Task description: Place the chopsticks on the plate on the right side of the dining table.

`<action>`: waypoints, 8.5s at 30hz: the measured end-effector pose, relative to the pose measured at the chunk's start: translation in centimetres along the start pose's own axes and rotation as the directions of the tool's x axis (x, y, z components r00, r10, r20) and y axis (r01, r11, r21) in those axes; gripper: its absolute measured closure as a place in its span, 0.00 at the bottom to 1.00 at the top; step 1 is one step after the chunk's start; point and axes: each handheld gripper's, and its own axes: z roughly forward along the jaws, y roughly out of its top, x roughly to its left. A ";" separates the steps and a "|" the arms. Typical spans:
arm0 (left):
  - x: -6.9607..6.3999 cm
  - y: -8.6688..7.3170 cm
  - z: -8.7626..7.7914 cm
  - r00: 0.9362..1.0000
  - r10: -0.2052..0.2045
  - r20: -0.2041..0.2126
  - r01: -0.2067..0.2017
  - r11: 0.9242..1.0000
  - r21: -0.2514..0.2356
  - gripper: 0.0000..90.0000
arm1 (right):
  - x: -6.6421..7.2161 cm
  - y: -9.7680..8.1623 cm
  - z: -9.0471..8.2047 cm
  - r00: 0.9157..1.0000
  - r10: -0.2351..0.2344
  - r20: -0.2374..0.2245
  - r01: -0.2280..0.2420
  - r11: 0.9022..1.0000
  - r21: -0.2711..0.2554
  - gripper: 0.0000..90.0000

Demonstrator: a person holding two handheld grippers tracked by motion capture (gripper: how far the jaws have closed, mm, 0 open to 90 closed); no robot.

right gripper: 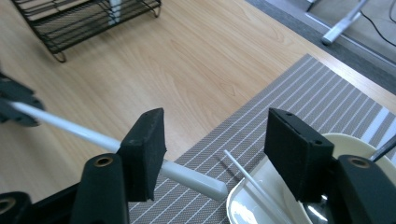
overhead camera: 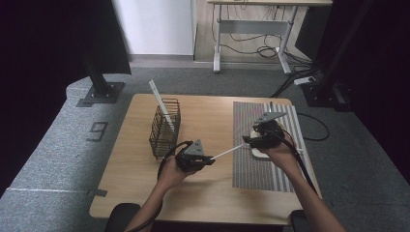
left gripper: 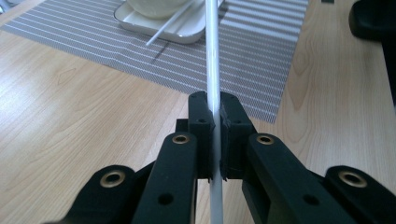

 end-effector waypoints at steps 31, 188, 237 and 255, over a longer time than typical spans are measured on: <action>-0.6 3.2 2.1 0.953 0.282 0.112 -0.301 0.923 0.241 0.95 | 3.0 -5.6 0.0 0.971 -0.192 -0.144 0.212 0.966 0.146 0.18; -2.0 -7.8 2.9 0.903 -0.328 -0.276 0.356 0.933 0.057 0.00 | -7.5 -13.8 0.4 0.993 -0.115 0.040 0.095 0.934 0.344 0.92; -2.1 -7.5 3.5 0.919 -0.288 -0.270 0.332 0.934 0.133 0.00 | -10.8 -15.2 1.9 0.977 -0.106 0.186 0.027 0.924 0.382 0.54; -2.1 -7.5 3.5 0.919 -0.288 -0.269 0.332 0.934 0.134 0.00 | -11.4 -15.3 2.1 0.962 -0.041 0.269 -0.059 0.934 0.351 0.48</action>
